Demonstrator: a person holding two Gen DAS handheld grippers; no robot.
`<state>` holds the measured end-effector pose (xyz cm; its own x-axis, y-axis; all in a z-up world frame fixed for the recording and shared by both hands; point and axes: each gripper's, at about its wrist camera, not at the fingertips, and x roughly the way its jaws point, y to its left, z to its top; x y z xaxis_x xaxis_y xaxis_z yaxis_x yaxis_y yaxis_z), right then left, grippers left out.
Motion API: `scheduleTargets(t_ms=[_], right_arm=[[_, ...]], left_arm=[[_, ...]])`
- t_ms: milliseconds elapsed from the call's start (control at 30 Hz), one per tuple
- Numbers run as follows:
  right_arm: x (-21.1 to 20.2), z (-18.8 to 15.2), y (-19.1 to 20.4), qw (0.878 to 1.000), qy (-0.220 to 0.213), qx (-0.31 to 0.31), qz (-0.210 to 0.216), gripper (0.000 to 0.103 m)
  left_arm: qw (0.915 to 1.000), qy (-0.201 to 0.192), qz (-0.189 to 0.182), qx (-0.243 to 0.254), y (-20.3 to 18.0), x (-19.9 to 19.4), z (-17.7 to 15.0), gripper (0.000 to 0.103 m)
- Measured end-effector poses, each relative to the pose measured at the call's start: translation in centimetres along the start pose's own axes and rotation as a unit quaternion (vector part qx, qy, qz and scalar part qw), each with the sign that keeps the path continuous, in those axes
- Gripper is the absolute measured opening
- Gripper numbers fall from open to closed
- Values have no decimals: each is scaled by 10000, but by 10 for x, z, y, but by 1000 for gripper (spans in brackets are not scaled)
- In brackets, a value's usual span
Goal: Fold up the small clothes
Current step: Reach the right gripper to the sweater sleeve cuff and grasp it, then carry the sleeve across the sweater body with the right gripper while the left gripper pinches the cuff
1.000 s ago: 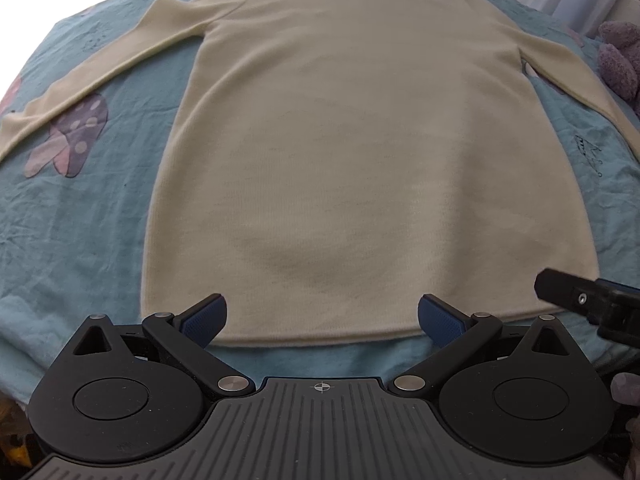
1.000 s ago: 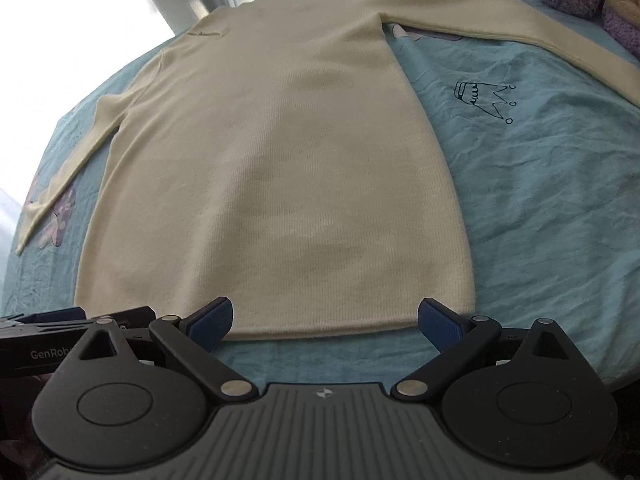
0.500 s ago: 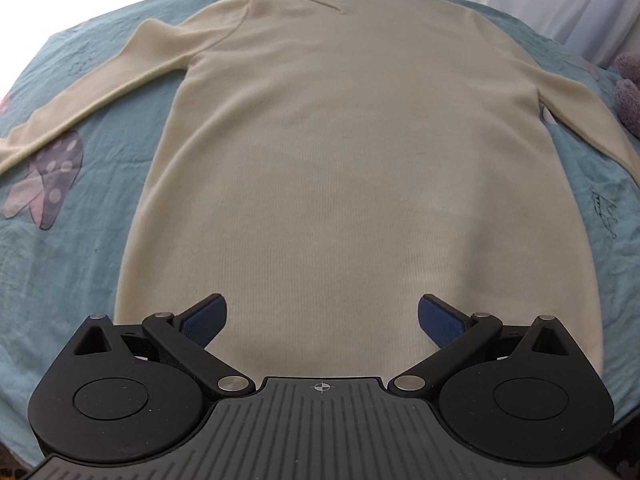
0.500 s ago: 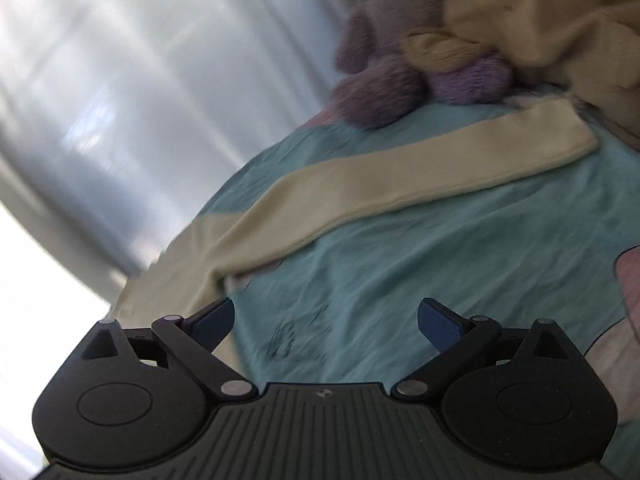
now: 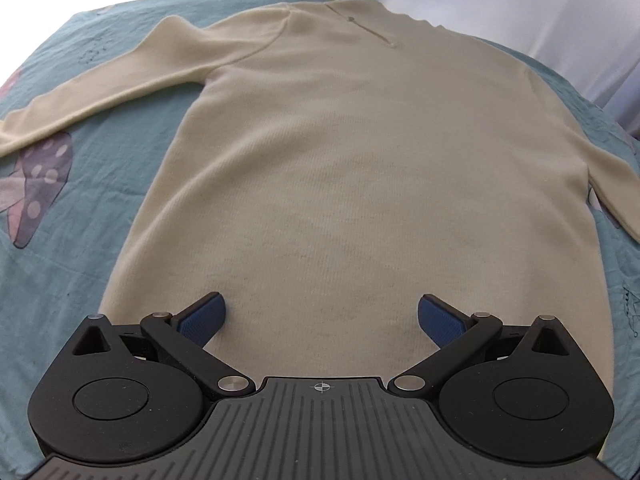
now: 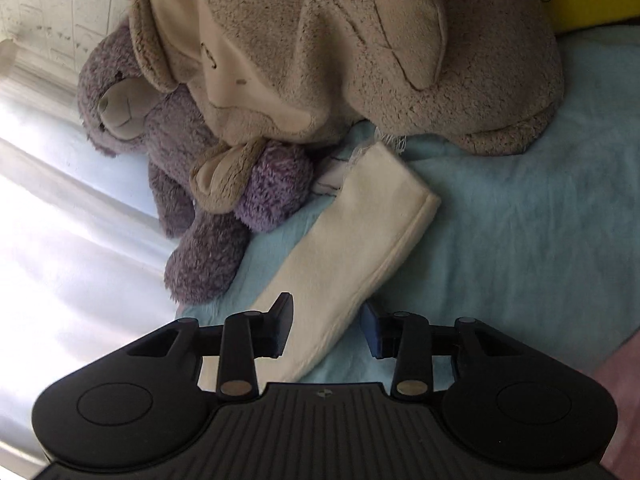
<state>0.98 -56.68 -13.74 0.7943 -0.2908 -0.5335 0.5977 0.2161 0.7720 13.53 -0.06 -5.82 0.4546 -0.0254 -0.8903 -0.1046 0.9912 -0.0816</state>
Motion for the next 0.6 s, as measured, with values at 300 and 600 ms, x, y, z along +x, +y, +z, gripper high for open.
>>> scheduleTargets(t_ms=[300,600], right_arm=[[1,4,31,9928,-603,-832,-615,8],[-33,-108,186,9033,-330,-4032,1431,7]], left_arm=[[9993,139,-295,185,8,3,6,103],[9974,-96,-708,72,17,-6,18,103]])
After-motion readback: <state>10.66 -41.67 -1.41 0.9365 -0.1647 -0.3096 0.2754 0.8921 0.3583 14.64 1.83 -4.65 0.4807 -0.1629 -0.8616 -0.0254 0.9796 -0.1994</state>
